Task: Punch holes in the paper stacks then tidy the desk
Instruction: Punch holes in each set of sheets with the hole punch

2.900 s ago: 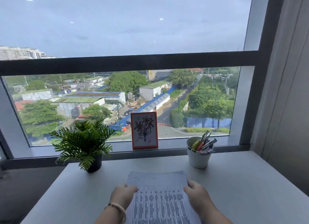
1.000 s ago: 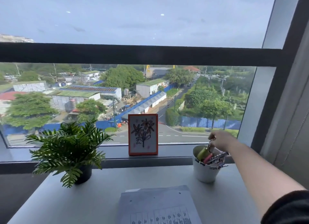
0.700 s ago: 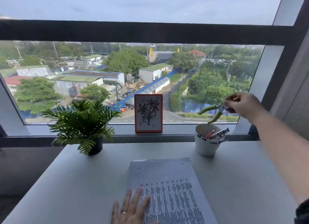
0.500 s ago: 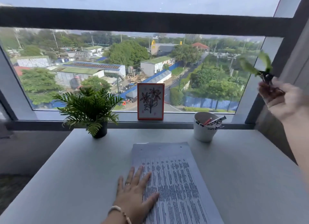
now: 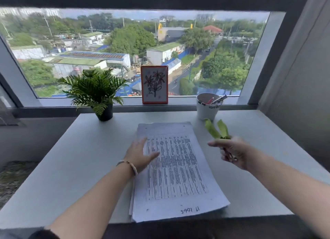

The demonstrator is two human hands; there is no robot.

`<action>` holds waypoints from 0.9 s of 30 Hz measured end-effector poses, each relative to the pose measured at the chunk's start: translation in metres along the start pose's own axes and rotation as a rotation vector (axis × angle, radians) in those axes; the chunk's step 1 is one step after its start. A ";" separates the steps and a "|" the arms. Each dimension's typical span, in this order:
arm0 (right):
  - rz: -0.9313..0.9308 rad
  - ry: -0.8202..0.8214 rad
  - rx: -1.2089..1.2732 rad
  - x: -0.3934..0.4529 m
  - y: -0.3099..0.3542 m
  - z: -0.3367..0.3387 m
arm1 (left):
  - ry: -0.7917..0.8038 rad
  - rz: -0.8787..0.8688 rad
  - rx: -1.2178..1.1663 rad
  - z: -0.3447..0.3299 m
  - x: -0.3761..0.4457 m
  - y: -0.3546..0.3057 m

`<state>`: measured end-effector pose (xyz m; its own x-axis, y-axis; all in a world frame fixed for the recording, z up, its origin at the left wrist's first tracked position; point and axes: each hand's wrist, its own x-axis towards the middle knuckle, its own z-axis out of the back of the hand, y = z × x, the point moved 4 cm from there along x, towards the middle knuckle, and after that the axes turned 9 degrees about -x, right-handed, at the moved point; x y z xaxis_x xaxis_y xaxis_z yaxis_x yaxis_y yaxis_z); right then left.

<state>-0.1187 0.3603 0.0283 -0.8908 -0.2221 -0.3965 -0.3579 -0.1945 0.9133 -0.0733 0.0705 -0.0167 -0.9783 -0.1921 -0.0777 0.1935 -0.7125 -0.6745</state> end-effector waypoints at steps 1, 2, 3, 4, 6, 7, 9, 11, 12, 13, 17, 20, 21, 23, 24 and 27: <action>0.033 -0.079 -0.009 0.003 -0.008 -0.003 | -0.047 0.043 -0.057 0.006 -0.001 -0.003; 0.055 -0.157 0.010 0.007 -0.013 -0.006 | -0.086 0.093 -0.115 0.012 -0.002 -0.005; 0.062 -0.210 0.033 0.008 -0.017 -0.011 | -0.108 0.137 -0.169 0.016 -0.005 -0.008; 0.059 -0.233 0.040 0.008 -0.021 -0.016 | -0.117 0.172 -0.203 0.018 -0.007 -0.010; 0.060 -0.238 0.017 0.007 -0.026 -0.030 | -0.109 0.210 -0.236 0.018 -0.011 -0.012; 0.069 -0.233 0.022 0.005 -0.026 -0.038 | -0.111 0.226 -0.264 0.017 -0.012 -0.011; 0.077 -0.227 0.033 0.003 -0.026 -0.048 | -0.127 0.249 -0.320 0.014 -0.011 -0.008; 0.088 -0.222 0.005 -0.001 -0.023 -0.054 | -0.151 0.253 -0.367 0.012 -0.010 -0.008; 0.101 -0.221 -0.007 0.000 -0.022 -0.055 | -0.164 0.252 -0.394 0.011 -0.010 -0.009; 0.103 -0.226 -0.012 -0.001 -0.022 -0.056 | -0.179 0.246 -0.419 0.010 -0.010 -0.010; 0.153 -0.311 -0.017 -0.002 -0.026 -0.058 | -0.263 0.213 -0.517 0.005 -0.012 -0.009; 0.215 -0.342 -0.044 -0.003 -0.031 -0.064 | -0.328 0.176 -0.524 0.001 -0.019 -0.011; 0.242 -0.355 -0.066 -0.004 -0.033 -0.066 | -0.338 0.157 -0.546 0.000 -0.020 -0.012; 0.269 -0.387 -0.125 -0.004 -0.038 -0.069 | -0.358 0.127 -0.579 -0.002 -0.023 -0.012; 0.271 -0.407 -0.162 -0.003 -0.041 -0.070 | -0.374 0.123 -0.583 -0.002 -0.024 -0.011; 0.282 -0.463 -0.289 -0.001 -0.047 -0.071 | -0.418 0.131 -0.592 -0.002 -0.029 -0.005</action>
<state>-0.0808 0.3015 -0.0213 -0.9924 0.1227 -0.0025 -0.0583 -0.4542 0.8890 -0.0463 0.0810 -0.0121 -0.8170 -0.5763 0.0217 0.1190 -0.2052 -0.9715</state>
